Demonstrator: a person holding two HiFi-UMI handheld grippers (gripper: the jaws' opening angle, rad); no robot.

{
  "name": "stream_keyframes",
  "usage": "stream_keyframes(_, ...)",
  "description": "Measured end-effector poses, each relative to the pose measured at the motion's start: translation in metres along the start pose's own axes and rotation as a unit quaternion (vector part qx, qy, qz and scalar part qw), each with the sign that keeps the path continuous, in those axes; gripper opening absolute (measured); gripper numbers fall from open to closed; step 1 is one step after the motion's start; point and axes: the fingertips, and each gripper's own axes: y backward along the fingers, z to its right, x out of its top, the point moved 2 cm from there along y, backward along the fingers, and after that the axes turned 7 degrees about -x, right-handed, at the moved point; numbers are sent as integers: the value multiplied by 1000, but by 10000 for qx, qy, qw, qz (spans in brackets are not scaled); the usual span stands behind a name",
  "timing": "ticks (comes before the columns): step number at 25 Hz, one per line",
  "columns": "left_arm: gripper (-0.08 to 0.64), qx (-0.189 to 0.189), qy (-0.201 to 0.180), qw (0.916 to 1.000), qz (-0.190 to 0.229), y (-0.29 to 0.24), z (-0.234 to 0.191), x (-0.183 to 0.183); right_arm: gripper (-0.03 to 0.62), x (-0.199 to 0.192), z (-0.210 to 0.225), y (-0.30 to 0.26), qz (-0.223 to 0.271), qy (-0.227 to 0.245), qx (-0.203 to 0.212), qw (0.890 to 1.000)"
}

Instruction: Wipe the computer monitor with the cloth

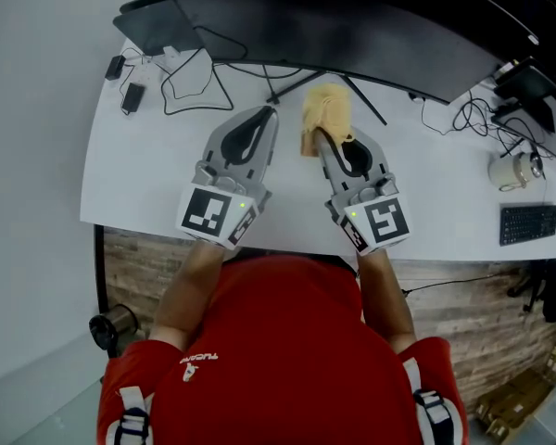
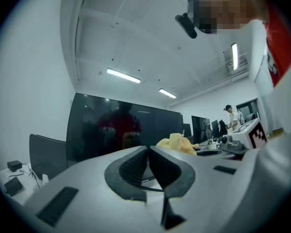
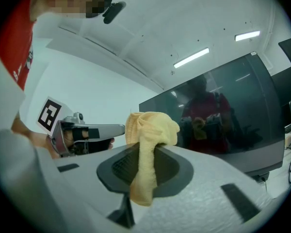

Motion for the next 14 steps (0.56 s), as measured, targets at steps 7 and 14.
stream_keyframes(7, 18, -2, -5, 10000, -7, -1, -5, 0, 63, -1, 1, -3, 29, -64, -51, 10000)
stream_keyframes(14, 18, -47, 6, 10000, 24, 1, -10, 0, 63, -1, -4, -8, 48, -108, -100, 9999)
